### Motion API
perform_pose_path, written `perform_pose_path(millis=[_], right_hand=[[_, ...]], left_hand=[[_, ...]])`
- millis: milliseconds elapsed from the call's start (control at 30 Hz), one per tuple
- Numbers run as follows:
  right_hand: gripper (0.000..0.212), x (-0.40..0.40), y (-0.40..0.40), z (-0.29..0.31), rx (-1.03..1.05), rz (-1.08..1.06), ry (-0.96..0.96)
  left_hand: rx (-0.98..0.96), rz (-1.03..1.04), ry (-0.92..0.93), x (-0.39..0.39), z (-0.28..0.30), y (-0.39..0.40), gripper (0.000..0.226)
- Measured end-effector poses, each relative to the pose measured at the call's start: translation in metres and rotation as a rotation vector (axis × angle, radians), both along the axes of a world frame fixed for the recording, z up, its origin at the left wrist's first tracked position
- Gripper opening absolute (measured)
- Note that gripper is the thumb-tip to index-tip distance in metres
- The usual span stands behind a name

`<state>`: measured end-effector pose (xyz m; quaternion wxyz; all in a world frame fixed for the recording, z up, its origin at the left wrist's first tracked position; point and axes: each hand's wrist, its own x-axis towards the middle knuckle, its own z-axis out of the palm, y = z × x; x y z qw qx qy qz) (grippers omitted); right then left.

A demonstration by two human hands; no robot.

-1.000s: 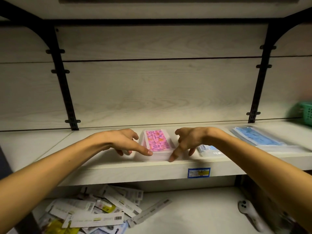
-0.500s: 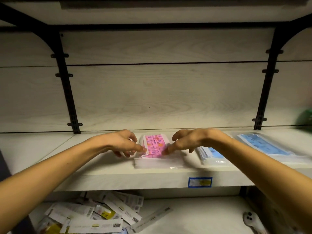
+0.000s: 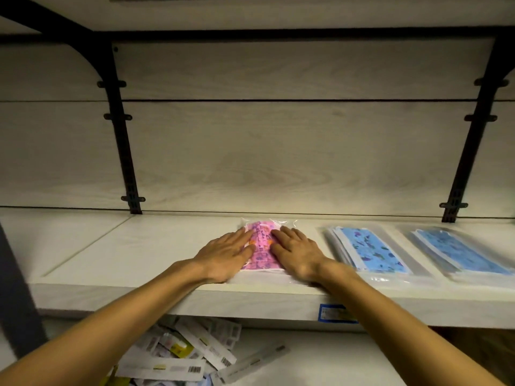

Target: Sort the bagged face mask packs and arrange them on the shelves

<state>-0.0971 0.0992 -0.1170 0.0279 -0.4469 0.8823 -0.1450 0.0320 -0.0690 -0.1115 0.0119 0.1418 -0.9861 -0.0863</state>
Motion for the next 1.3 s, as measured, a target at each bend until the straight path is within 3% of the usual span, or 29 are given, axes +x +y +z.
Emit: perform_pose_path(millis=[167, 267, 333, 467, 567, 733, 800, 967, 1167, 1300], right_hand=[[0.065, -0.002, 0.002, -0.002, -0.064, -0.011, -0.043], [0.062, 0.001, 0.01, 0.008, -0.264, -0.017, -0.222], [0.061, 0.006, 0.018, 0.02, -0.369, -0.026, -0.291], [0.059, 0.025, 0.019, 0.045, -0.207, -0.014, 0.078], [0.057, 0.062, 0.0, 0.05, -0.204, 0.055, 0.196], [0.036, 0.148, -0.057, 0.046, -0.468, 0.206, 0.316], [0.028, 0.194, -0.089, 0.046, -0.554, 0.244, 0.319], [0.025, 0.311, -0.177, 0.037, -0.49, 0.446, 0.323], [0.04, 0.404, -0.279, 0.02, -0.396, 0.573, 0.304], [0.048, 0.437, -0.34, 0.027, -0.383, 0.524, 0.258]], left_hand=[[0.025, 0.019, 0.031, 0.0, -0.001, 0.001, 0.059], [0.092, 0.038, 0.133, 0.011, 0.007, 0.002, 0.06], [0.005, 0.026, 0.193, 0.024, 0.016, -0.002, 0.061], [-0.18, 0.044, 0.229, 0.056, 0.036, -0.015, 0.061], [-0.317, 0.056, 0.313, 0.091, 0.041, -0.022, 0.06], [-0.367, 0.044, 0.686, 0.185, 0.044, -0.05, 0.045], [-0.425, 0.02, 0.75, 0.236, 0.044, -0.077, 0.037], [-0.602, 0.047, 0.683, 0.36, 0.04, -0.156, 0.024], [-0.422, 0.369, 0.503, 0.461, 0.024, -0.244, 0.029], [-0.415, 0.441, 0.434, 0.506, 0.021, -0.303, 0.033]])
